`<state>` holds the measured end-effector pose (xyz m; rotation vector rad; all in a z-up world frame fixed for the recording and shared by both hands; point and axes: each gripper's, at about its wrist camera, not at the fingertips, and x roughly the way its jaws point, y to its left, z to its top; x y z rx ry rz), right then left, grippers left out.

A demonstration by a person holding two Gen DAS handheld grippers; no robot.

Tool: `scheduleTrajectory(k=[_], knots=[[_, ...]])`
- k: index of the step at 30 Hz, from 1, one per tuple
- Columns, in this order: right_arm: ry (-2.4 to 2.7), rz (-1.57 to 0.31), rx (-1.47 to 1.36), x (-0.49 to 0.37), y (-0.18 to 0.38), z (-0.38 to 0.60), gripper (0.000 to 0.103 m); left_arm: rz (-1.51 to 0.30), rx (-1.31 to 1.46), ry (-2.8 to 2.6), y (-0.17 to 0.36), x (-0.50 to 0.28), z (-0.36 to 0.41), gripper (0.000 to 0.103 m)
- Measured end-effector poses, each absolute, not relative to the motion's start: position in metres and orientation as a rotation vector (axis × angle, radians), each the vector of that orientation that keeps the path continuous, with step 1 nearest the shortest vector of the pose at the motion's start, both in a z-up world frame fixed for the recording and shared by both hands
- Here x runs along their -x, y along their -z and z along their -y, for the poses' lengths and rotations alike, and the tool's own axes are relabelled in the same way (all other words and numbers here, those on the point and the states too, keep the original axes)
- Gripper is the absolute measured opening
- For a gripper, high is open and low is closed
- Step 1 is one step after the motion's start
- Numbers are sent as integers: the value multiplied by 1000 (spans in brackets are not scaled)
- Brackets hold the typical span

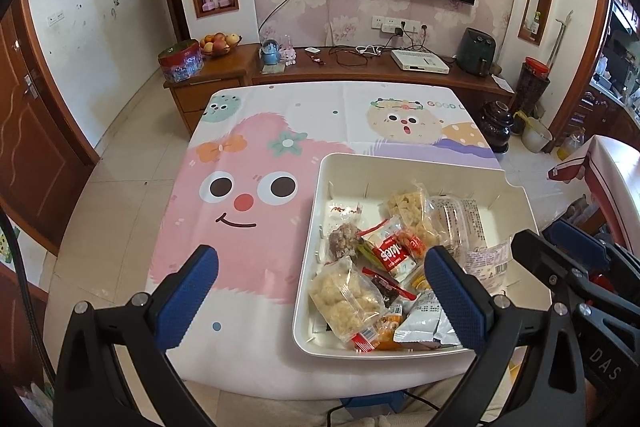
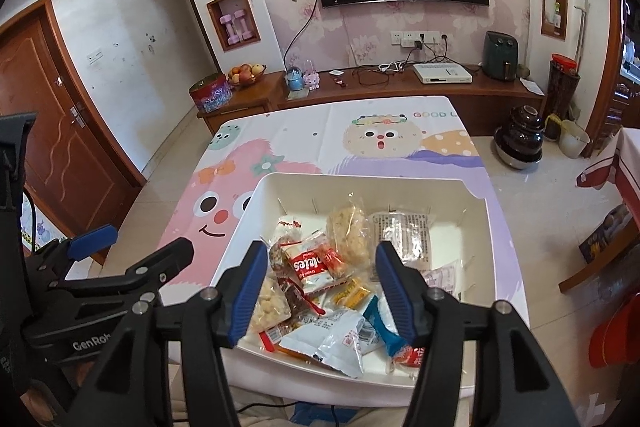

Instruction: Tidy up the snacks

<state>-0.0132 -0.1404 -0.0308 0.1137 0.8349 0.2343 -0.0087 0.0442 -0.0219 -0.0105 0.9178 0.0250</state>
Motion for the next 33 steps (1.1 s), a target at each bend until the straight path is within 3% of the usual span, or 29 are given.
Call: scheduleTrajectory(k=[33], knots=[[-230, -842, -121, 11, 33, 143, 59, -919, 11, -29, 24, 8, -44, 102]])
